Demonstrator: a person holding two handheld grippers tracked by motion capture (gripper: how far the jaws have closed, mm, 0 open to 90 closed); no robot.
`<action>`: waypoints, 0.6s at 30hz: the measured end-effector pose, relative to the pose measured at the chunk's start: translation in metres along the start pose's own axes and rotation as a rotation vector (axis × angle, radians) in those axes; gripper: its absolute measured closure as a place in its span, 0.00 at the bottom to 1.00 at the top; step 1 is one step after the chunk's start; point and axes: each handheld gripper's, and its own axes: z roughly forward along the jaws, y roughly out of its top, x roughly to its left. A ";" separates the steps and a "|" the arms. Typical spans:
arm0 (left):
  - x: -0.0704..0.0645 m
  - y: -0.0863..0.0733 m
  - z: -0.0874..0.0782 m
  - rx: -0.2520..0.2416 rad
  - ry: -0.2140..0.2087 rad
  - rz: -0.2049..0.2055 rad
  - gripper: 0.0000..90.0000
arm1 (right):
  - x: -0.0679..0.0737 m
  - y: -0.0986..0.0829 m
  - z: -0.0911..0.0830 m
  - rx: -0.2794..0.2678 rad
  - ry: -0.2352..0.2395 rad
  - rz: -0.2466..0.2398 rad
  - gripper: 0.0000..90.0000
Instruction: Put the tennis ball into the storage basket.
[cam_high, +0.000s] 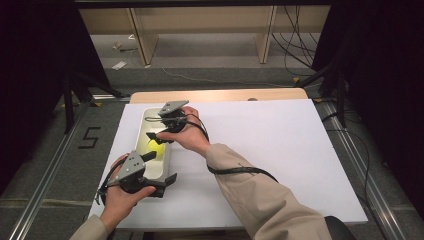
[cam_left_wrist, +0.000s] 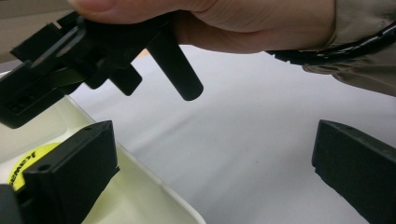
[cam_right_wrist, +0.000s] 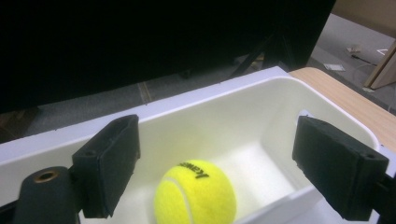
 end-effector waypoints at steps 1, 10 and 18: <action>0.000 0.000 0.000 0.001 -0.001 0.000 0.00 | 0.000 -0.001 -0.002 0.000 -0.001 0.000 0.18; 0.000 0.000 0.000 0.000 0.003 -0.006 0.00 | -0.008 -0.005 -0.025 -0.013 -0.021 0.001 0.18; -0.001 0.000 0.001 0.002 0.003 -0.003 0.00 | -0.016 -0.013 -0.051 -0.018 -0.053 0.009 0.18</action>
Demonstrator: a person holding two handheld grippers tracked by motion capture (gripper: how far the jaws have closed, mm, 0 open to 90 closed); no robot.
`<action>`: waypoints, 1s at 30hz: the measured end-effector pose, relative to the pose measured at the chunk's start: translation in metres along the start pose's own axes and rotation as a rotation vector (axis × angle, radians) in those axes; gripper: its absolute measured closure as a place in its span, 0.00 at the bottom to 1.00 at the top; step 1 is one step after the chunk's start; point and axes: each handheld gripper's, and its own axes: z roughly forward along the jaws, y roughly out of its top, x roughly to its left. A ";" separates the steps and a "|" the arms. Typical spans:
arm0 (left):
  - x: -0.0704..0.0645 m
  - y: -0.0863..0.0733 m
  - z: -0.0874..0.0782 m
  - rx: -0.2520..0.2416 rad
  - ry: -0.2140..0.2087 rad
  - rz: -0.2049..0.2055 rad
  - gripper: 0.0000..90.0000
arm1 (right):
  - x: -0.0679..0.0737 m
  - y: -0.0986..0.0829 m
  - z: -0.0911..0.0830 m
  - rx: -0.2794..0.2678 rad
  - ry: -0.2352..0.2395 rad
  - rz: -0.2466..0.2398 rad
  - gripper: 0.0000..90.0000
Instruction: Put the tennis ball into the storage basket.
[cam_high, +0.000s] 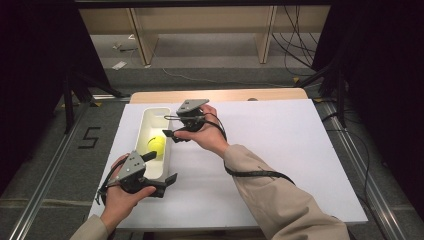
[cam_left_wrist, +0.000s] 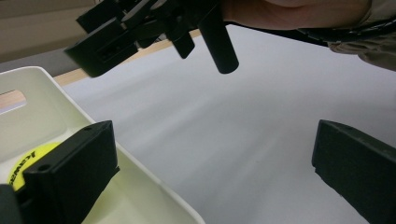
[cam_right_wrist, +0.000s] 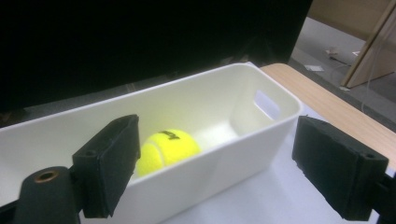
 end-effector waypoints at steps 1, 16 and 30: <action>0.000 0.000 0.000 0.000 0.000 0.000 0.00 | -0.002 -0.001 -0.003 -0.004 -0.007 0.002 0.18; 0.000 -0.001 0.000 0.000 0.005 -0.004 0.00 | -0.016 -0.018 -0.035 -0.013 -0.045 0.026 0.19; 0.000 0.000 0.000 0.003 0.007 -0.003 0.00 | -0.024 -0.033 -0.062 -0.014 -0.078 0.045 0.19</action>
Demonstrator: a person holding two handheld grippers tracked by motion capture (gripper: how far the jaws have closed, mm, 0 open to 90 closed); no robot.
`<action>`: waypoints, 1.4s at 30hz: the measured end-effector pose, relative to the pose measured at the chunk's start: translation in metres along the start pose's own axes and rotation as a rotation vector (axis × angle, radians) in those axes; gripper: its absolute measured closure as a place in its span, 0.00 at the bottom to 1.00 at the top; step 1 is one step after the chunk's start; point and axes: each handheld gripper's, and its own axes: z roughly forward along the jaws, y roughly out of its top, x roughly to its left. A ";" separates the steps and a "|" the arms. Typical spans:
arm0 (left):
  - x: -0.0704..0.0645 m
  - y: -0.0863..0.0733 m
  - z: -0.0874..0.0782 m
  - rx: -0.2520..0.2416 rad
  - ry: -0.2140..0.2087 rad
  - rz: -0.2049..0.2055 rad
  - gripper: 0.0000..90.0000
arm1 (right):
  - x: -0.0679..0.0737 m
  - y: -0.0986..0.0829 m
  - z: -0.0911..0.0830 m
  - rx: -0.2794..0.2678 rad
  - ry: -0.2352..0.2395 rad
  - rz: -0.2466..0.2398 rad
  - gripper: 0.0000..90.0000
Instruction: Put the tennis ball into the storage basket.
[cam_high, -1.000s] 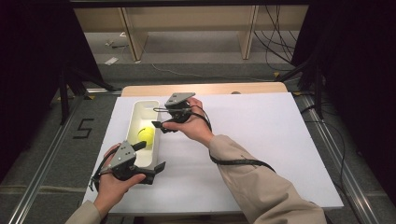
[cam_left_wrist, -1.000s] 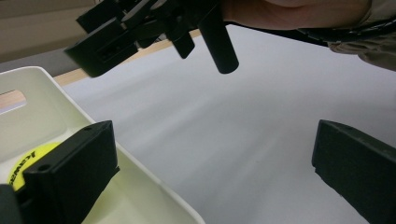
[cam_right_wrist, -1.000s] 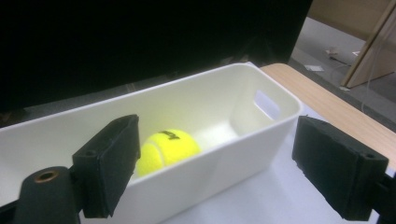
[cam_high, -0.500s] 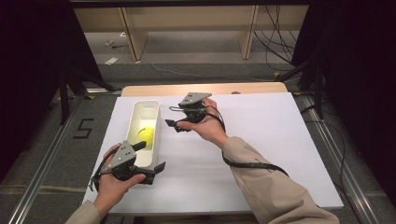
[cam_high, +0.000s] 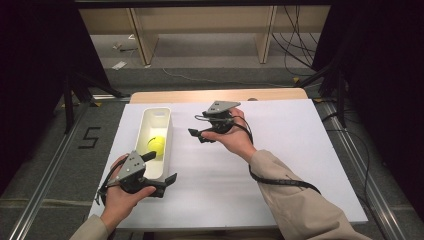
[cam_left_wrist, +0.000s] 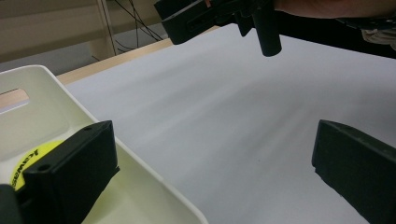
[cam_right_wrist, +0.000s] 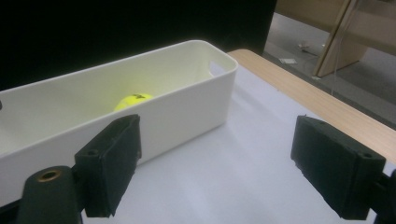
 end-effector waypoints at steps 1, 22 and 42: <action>0.000 0.000 0.000 0.001 0.001 0.001 0.00 | -0.001 -0.001 -0.001 0.000 -0.004 0.002 0.19; 0.000 0.000 0.000 0.000 0.004 -0.001 0.00 | -0.016 -0.025 -0.035 -0.007 -0.057 0.038 0.19; 0.001 0.000 0.000 -0.002 0.005 -0.002 0.00 | -0.031 -0.051 -0.075 -0.017 -0.120 0.081 0.19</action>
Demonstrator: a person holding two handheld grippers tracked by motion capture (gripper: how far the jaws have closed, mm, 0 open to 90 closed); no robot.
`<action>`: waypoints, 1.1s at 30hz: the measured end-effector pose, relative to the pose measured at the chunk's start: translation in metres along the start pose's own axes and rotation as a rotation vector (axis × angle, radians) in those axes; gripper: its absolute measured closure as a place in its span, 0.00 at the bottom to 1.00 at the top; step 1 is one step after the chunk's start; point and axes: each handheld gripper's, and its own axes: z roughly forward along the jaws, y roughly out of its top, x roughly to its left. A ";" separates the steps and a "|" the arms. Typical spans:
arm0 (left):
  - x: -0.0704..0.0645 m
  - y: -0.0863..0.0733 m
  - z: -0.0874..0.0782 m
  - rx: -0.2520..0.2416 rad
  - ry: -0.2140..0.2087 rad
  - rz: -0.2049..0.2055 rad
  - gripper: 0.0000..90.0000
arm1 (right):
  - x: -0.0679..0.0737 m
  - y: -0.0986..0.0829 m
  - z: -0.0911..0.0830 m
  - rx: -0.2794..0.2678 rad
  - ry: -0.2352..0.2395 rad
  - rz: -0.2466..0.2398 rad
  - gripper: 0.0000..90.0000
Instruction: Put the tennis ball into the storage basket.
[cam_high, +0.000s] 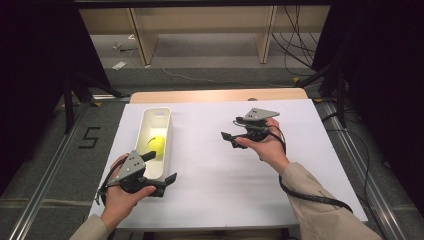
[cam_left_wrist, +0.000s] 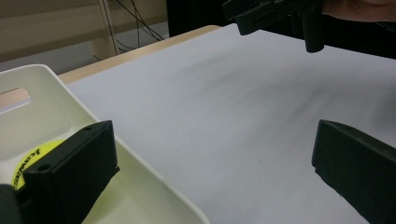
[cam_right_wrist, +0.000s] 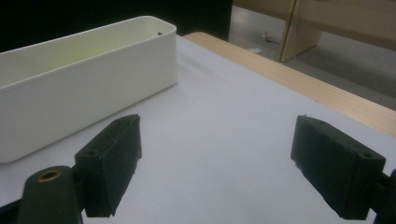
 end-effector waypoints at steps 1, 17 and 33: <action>0.000 0.000 0.000 0.000 0.000 -0.001 0.00 | -0.001 -0.001 -0.002 0.000 -0.002 -0.001 0.19; 0.000 0.000 0.000 -0.001 0.001 -0.002 0.00 | -0.017 -0.019 -0.038 -0.013 -0.062 0.032 0.19; 0.000 0.000 0.000 -0.003 0.003 -0.001 0.00 | -0.027 -0.037 -0.065 -0.012 -0.101 0.061 0.19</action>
